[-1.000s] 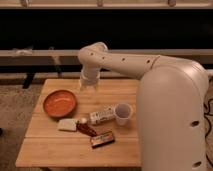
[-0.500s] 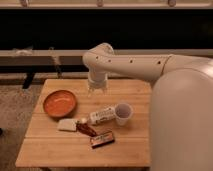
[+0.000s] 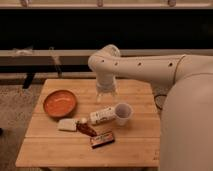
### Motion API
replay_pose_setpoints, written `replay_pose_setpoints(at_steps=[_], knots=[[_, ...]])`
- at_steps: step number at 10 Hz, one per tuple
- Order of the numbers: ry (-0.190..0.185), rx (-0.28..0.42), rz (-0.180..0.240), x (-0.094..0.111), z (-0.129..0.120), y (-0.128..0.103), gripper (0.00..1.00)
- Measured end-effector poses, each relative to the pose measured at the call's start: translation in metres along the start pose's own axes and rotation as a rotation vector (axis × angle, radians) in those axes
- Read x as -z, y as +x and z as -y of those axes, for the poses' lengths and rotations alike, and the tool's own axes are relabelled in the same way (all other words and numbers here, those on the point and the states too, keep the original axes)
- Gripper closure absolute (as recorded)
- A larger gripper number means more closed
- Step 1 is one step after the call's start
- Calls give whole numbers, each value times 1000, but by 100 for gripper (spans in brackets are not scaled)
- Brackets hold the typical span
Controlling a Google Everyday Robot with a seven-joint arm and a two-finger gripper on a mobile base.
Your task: Place the ceramic cup in the ceramic bowl
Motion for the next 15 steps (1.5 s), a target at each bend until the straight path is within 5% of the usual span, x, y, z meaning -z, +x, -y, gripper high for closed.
replay_pose_setpoints(at_steps=[6, 13, 15], knots=[[1, -87, -69, -39, 15, 43, 35], [19, -83, -31, -78, 40, 29, 35], [45, -79, -32, -89, 42, 27, 45]])
